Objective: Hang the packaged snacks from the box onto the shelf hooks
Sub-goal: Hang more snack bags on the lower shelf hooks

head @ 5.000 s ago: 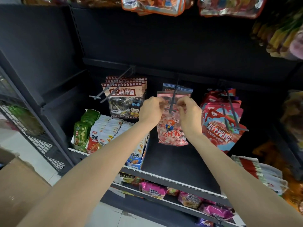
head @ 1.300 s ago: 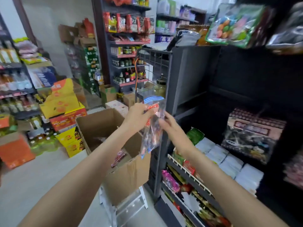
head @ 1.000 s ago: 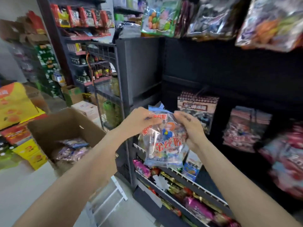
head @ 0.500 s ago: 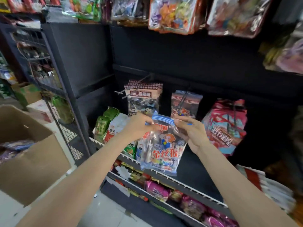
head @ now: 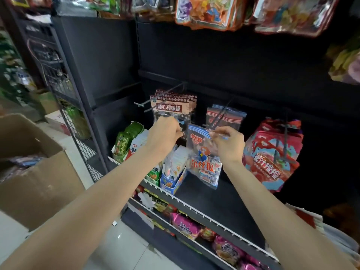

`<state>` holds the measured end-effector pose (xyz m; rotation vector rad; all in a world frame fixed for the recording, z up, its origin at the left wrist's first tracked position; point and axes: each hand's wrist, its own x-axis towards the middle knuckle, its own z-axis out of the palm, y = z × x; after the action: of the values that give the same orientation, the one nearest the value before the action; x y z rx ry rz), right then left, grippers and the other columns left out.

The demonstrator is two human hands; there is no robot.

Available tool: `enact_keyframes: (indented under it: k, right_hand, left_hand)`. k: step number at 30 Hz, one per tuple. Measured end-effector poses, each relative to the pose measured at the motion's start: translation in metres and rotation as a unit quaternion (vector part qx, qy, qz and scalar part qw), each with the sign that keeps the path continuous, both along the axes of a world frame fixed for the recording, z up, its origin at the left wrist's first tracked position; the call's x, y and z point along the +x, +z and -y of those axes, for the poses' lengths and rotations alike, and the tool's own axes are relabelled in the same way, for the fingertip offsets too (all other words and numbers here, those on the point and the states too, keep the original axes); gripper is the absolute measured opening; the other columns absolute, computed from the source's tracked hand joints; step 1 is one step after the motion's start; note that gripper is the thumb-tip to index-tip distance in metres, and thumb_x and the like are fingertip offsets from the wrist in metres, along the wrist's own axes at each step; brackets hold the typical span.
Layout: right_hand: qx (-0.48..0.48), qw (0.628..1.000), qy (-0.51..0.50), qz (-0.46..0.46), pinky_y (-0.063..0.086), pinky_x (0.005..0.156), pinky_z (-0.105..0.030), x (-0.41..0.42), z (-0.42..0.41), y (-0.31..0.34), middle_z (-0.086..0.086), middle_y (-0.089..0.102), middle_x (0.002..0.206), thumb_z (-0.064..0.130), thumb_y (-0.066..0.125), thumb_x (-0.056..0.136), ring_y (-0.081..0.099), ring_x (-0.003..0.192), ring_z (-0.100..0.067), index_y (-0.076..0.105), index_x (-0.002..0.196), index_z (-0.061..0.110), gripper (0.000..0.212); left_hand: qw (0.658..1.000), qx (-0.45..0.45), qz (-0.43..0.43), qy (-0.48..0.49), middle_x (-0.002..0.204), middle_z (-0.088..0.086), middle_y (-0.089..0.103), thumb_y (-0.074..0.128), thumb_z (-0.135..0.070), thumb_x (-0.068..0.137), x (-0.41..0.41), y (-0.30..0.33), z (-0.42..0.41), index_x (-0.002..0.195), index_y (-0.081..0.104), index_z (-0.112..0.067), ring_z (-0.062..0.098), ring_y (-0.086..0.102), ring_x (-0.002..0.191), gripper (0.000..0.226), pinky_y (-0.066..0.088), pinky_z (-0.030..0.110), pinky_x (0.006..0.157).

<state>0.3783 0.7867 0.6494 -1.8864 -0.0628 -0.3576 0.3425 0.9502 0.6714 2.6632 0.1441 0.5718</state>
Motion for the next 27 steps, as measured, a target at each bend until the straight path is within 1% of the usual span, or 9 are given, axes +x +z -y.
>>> enact_keyframes:
  k: [3, 6, 9, 12, 15, 18, 23, 25, 27]
  right_hand:
    - [-0.022, 0.999, -0.004, 0.026, 0.044, 0.085, -0.019, 0.001, 0.004, -0.002, 0.009, 0.064, 0.083, 0.01, 0.068, 0.085, 0.058, 0.086, -0.004, 0.065, 0.077, 0.021, 0.013]
    - [-0.052, 0.998, 0.006, 0.04, 0.045, 0.08, -0.017, 0.006, 0.006, 0.002, 0.009, 0.062, 0.081, 0.012, 0.066, 0.087, 0.057, 0.082, -0.004, 0.063, 0.078, 0.019, 0.012]
    - [-0.077, 0.995, 0.012, 0.055, 0.043, 0.068, -0.007, 0.008, 0.007, 0.005, 0.009, 0.059, 0.079, 0.009, 0.063, 0.089, 0.056, 0.073, -0.001, 0.061, 0.079, 0.017, 0.013]
    - [-0.114, 0.99, 0.007, 0.084, 0.04, 0.068, -0.006, 0.008, 0.006, 0.002, 0.008, 0.058, 0.08, 0.007, 0.061, 0.09, 0.055, 0.08, -0.005, 0.061, 0.082, 0.013, 0.01]
    - [-0.131, 0.984, 0.016, 0.116, 0.037, 0.065, 0.001, 0.009, 0.005, -0.001, 0.006, 0.058, 0.082, 0.003, 0.059, 0.09, 0.051, 0.074, 0.0, 0.061, 0.089, 0.007, 0.005]
    - [-0.158, 0.978, 0.022, 0.136, 0.039, 0.065, 0.0, 0.013, 0.009, -0.006, 0.003, 0.062, 0.085, -0.001, 0.058, 0.089, 0.054, 0.076, -0.002, 0.063, 0.091, 0.007, 0.01]
    - [-0.186, 0.975, 0.011, 0.119, 0.04, 0.073, -0.006, 0.028, 0.016, -0.013, -0.007, 0.068, 0.098, -0.001, 0.054, 0.091, 0.059, 0.088, -0.011, 0.07, 0.101, 0.006, 0.02]
    - [-0.191, 0.976, 0.001, 0.108, 0.039, 0.079, -0.01, 0.039, 0.016, -0.012, -0.009, 0.069, 0.104, -0.003, 0.05, 0.092, 0.062, 0.095, -0.014, 0.07, 0.106, 0.004, 0.025]
    - [-0.207, 0.974, -0.013, 0.088, 0.039, 0.081, -0.011, 0.05, 0.016, -0.011, -0.011, 0.067, 0.113, -0.005, 0.045, 0.093, 0.062, 0.102, -0.018, 0.068, 0.113, 0.003, 0.031]
  left_hand:
    - [1.0, -0.012, -0.007, -0.005, 0.079, 0.015, 0.07, 0.066, -0.019, 0.087, 0.002, 0.0, -0.001, 0.08, 0.071, 0.001, 0.025, 0.067, 0.076, 0.023, 0.055, 0.042, 0.072]
    - [1.0, -0.013, -0.022, -0.01, 0.083, 0.013, 0.071, 0.064, -0.019, 0.088, 0.001, -0.001, 0.001, 0.084, 0.073, -0.003, 0.025, 0.066, 0.08, 0.019, 0.055, 0.039, 0.074]
    - [0.999, -0.014, -0.015, -0.025, 0.085, 0.011, 0.072, 0.065, -0.021, 0.088, 0.002, 0.001, 0.005, 0.088, 0.074, -0.007, 0.023, 0.067, 0.082, 0.017, 0.055, 0.039, 0.075]
    - [0.998, -0.013, -0.017, -0.052, 0.087, 0.009, 0.072, 0.067, -0.023, 0.086, 0.003, 0.003, 0.012, 0.091, 0.075, -0.008, 0.022, 0.067, 0.085, 0.017, 0.055, 0.039, 0.078]
    - [0.997, -0.024, -0.022, -0.067, 0.09, 0.009, 0.072, 0.068, -0.025, 0.085, 0.007, 0.003, 0.018, 0.094, 0.075, -0.009, 0.022, 0.067, 0.083, 0.019, 0.054, 0.036, 0.079]
    - [0.996, -0.038, -0.025, -0.072, 0.094, 0.008, 0.072, 0.067, -0.024, 0.086, 0.011, 0.0, 0.022, 0.096, 0.074, -0.009, 0.021, 0.067, 0.083, 0.019, 0.052, 0.032, 0.078]
    - [0.995, -0.056, -0.036, -0.075, 0.098, 0.009, 0.072, 0.066, -0.023, 0.086, 0.015, -0.004, 0.026, 0.098, 0.074, -0.009, 0.023, 0.064, 0.096, 0.02, 0.052, 0.038, 0.086]
    - [0.994, -0.064, -0.033, -0.081, 0.1, 0.007, 0.072, 0.064, -0.02, 0.088, 0.016, -0.002, 0.026, 0.1, 0.074, -0.009, 0.017, 0.065, 0.089, 0.019, 0.051, 0.029, 0.084]
    - [0.992, -0.079, -0.03, -0.092, 0.1, 0.004, 0.072, 0.06, -0.016, 0.091, 0.018, 0.001, 0.025, 0.1, 0.074, -0.009, 0.005, 0.061, 0.067, 0.019, 0.051, 0.016, 0.069]
